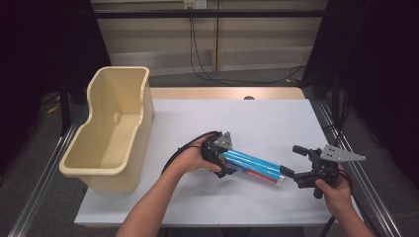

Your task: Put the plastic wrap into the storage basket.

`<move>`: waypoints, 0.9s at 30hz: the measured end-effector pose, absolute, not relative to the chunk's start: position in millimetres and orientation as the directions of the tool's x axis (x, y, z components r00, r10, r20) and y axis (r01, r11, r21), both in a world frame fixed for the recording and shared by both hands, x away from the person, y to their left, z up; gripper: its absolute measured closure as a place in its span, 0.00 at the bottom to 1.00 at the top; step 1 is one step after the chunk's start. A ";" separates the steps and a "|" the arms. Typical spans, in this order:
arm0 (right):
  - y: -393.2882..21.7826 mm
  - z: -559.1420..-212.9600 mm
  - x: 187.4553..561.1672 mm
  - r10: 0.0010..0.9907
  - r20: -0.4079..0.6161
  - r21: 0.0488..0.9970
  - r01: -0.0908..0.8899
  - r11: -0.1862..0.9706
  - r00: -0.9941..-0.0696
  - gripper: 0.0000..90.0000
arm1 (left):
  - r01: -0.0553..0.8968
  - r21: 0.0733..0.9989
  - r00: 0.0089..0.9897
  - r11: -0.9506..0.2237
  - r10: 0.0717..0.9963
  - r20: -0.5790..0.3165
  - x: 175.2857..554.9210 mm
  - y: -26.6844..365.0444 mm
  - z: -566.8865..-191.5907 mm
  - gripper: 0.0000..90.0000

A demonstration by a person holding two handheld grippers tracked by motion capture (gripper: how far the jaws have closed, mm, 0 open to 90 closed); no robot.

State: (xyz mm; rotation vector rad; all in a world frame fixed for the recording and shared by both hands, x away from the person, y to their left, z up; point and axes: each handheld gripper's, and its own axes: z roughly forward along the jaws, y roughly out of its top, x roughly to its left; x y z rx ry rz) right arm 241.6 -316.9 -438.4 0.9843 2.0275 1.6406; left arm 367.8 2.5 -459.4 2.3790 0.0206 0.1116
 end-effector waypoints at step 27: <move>-318.3 -438.8 244.0 0.713 0.137 0.951 0.293 0.100 -0.688 0.05 | 0.058 0.713 0.990 -0.699 0.133 0.051 355.0 16.3 -455.4 0.14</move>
